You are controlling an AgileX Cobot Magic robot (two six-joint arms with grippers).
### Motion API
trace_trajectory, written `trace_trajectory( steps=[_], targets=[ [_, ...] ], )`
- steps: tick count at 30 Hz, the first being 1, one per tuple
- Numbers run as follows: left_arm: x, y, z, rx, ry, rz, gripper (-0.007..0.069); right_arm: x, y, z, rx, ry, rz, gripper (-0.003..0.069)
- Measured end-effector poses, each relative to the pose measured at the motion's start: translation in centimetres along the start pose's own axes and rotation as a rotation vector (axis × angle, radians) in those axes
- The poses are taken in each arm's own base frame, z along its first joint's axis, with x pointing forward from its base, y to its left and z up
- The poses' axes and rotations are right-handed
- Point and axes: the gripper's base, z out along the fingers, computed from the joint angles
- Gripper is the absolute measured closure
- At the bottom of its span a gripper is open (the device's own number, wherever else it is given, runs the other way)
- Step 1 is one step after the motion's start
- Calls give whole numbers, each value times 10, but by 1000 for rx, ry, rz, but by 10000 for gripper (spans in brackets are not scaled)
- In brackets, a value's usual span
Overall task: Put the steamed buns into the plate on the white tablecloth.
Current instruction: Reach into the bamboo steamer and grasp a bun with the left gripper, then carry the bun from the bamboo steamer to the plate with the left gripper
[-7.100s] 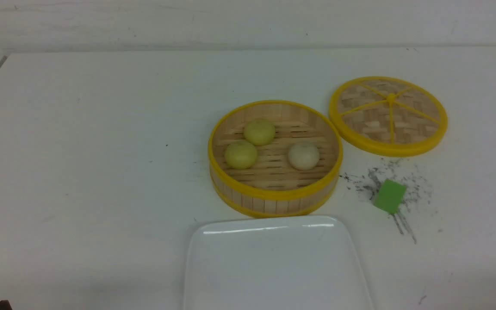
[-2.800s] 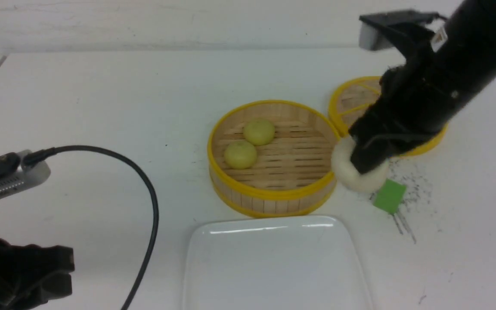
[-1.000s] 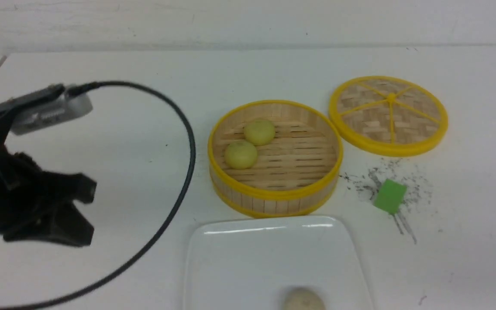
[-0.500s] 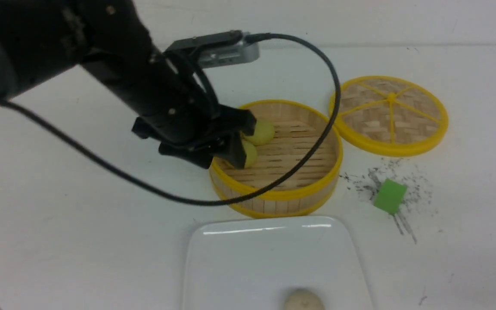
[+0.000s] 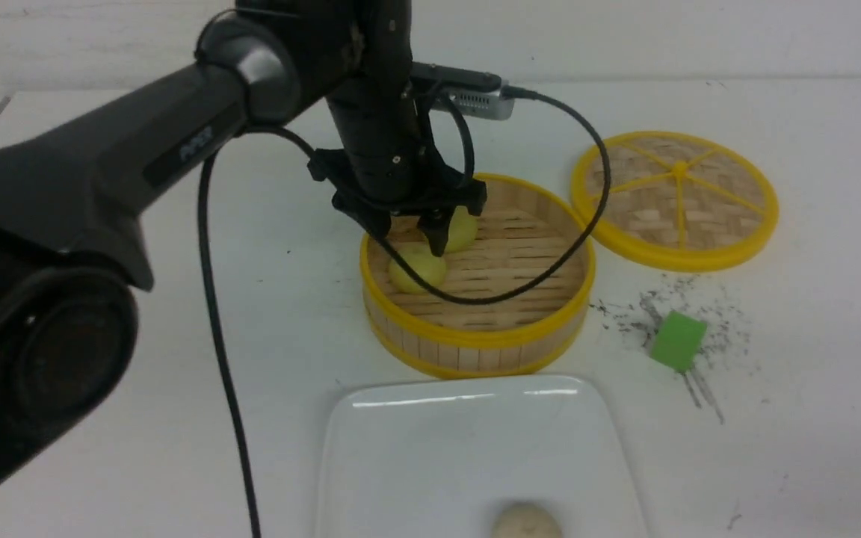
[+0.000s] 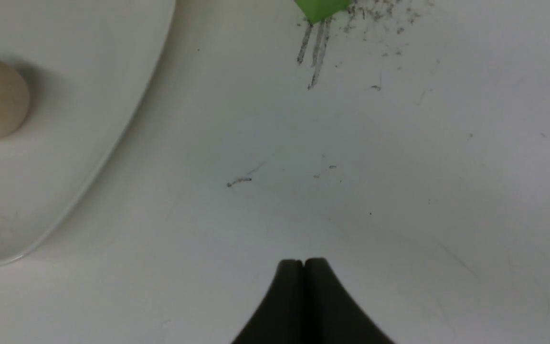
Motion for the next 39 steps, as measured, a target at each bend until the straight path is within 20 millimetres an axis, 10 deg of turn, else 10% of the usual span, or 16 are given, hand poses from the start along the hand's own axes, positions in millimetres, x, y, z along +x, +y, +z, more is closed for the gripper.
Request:
trace_trajectory(
  steps=[9, 16, 22, 28, 32, 35, 39],
  targets=[
    [-2, 1, 40, -9, 36, -8, 165, 0, 0, 0, 3, -1, -3, 655],
    [-3, 0, 42, -9, 31, -66, 468, 0, 0, 0, 5, -2, -4, 646],
    [-12, -1, -24, 0, -35, -124, 601, 0, -1, 0, 6, -2, -5, 641],
    [-5, 0, -192, 48, -419, -132, 603, 0, 0, 0, 5, -3, -5, 635],
    [32, 3, -249, 60, -491, -133, 603, 0, 0, 0, 5, -3, -5, 632],
    [55, 3, -249, 72, -436, -141, 603, 0, 0, 0, 5, -3, -5, 631],
    [98, 2, -195, 95, -182, -201, 601, -1, 0, 0, 4, -6, -5, 629]
  ],
)
